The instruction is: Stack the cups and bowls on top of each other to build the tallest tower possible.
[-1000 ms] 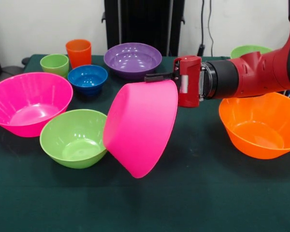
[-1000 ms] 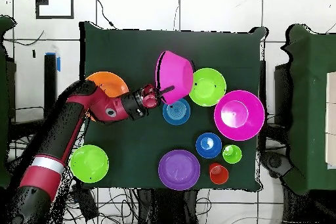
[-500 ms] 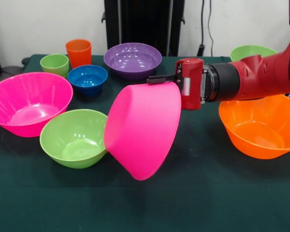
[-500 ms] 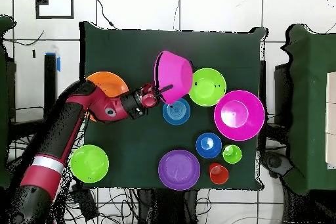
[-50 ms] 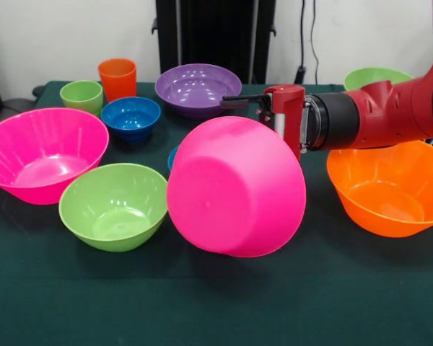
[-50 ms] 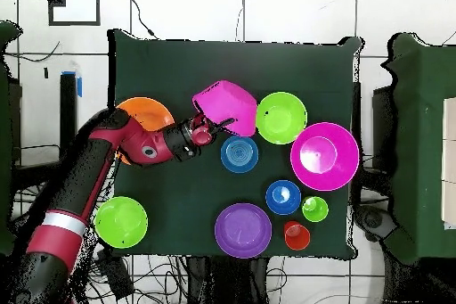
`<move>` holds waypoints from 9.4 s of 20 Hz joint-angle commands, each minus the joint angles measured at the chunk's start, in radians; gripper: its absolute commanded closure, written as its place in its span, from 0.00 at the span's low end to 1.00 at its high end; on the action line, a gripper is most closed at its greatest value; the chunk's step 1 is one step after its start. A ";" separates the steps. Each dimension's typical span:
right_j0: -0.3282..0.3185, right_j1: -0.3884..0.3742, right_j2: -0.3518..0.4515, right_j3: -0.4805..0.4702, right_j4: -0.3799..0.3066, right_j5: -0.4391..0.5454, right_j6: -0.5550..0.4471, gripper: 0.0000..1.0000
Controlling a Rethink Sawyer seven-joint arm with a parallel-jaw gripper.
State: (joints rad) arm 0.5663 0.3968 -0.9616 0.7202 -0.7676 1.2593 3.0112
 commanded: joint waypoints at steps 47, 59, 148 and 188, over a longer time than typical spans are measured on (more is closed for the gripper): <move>0.057 0.036 0.080 -0.015 0.471 0.227 0.373 0.00; 0.100 -0.030 -0.026 0.146 0.310 -0.009 0.359 0.00; -0.092 -0.537 -0.144 0.415 -0.874 -2.497 0.811 0.00; -0.291 -0.297 -0.193 0.029 -0.788 -2.415 1.113 0.00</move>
State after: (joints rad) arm 0.2976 0.0232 -1.2853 0.8240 -1.6246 -1.2305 3.9910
